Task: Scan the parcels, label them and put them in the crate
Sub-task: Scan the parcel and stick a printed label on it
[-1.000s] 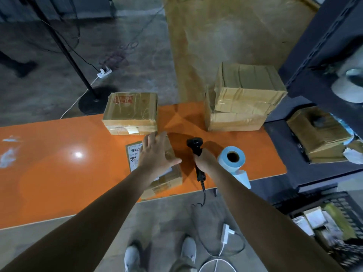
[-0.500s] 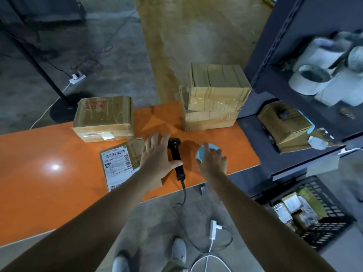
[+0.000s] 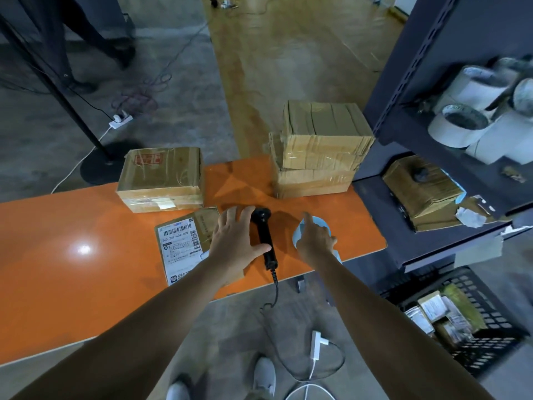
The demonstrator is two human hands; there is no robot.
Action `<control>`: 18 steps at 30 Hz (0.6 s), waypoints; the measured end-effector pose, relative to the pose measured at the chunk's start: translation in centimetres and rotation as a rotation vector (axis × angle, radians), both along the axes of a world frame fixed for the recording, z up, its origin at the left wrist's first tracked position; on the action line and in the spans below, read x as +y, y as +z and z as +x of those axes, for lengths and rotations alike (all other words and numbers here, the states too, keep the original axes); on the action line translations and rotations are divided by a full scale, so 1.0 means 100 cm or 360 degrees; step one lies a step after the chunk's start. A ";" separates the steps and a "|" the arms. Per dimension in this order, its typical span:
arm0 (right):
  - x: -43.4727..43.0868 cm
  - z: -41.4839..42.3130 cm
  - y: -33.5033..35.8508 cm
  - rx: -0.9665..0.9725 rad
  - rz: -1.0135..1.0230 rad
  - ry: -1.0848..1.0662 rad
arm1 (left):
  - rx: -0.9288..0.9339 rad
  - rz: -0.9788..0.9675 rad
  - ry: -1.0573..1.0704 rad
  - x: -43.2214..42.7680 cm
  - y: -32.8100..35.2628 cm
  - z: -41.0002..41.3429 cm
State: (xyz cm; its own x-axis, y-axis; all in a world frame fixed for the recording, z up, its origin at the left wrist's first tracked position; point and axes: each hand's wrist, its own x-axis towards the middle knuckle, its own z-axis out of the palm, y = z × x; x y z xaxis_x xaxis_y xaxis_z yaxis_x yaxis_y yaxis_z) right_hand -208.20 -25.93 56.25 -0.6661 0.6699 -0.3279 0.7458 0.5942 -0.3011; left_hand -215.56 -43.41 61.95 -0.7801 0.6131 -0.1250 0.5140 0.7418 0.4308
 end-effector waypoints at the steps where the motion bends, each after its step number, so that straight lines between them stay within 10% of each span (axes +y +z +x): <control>1: 0.004 0.003 0.005 0.0086 -0.0134 -0.0032 | -0.0031 0.0002 0.0000 0.001 0.001 0.000; 18: -0.033 -0.007 0.124 0.0968 -0.0971 0.0279 | -0.0845 0.0836 0.0162 -0.005 0.053 -0.046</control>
